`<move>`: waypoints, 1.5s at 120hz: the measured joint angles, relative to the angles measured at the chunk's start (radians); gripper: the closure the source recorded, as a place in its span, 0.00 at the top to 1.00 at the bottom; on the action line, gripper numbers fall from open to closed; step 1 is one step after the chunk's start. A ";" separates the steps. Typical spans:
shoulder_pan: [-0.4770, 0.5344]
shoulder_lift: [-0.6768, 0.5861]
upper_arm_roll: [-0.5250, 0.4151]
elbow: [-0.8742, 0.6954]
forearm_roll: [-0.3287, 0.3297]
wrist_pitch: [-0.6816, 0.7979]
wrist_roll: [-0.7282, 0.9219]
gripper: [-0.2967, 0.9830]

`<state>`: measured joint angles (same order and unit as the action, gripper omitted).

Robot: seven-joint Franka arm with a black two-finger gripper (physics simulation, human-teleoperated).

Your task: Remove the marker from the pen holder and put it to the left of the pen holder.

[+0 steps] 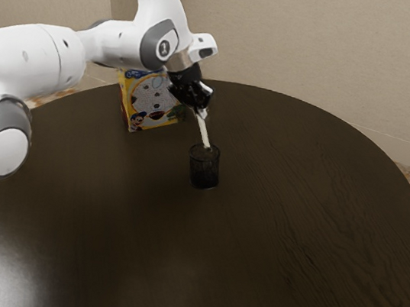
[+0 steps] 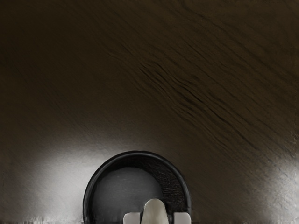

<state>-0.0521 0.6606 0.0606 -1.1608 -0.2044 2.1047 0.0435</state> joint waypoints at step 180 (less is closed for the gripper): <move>0.117 0.522 0.224 0.624 -0.157 -0.446 -0.107 0.47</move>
<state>0.0649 1.1823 0.2841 -0.5372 -0.3611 1.6589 -0.0632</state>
